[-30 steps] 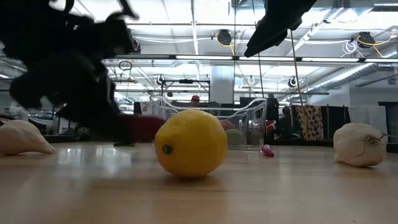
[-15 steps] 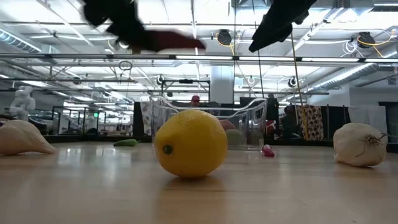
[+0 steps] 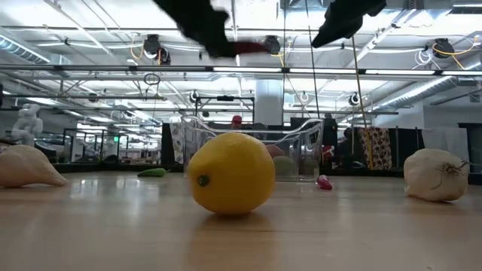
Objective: Sort produce into baskets
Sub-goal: Put the dark red chili pepper into the bottom transparent bin
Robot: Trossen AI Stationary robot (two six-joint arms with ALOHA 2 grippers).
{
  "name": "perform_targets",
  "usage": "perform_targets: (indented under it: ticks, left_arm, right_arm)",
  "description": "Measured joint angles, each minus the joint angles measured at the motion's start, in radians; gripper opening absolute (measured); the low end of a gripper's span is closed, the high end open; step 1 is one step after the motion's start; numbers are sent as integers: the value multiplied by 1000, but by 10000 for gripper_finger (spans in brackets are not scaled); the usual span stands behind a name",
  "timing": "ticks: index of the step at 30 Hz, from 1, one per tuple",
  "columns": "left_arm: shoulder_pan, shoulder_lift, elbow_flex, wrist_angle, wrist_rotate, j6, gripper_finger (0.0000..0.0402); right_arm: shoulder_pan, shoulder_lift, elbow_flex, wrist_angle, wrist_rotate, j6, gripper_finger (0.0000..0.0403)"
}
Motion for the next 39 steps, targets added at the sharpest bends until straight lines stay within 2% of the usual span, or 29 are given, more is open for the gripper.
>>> perform_targets:
  ticks: [5, 8, 14, 22, 31, 39]
  left_arm:
    - [114, 41, -20, -10, 157, -247, 157]
    - [151, 92, -21, -10, 214, -320, 157]
    - [180, 181, -21, 37, 220, -377, 158]
    - [202, 206, -21, 7, 232, -512, 158]
    - [198, 210, -21, -147, 254, -685, 158]
    - [190, 212, -21, -203, 269, -705, 158]
  right_arm:
    - [-4, -26, 0, -37, 0, -40, 242]
    - [-16, -29, 0, -26, 4, -92, 242]
    - [-47, -29, 0, -36, 10, -149, 242]
    - [-74, -31, 0, -108, 8, -152, 242]
    - [-74, -31, 0, -114, 3, -141, 242]
    - [-74, -31, 0, -109, 3, -129, 242]
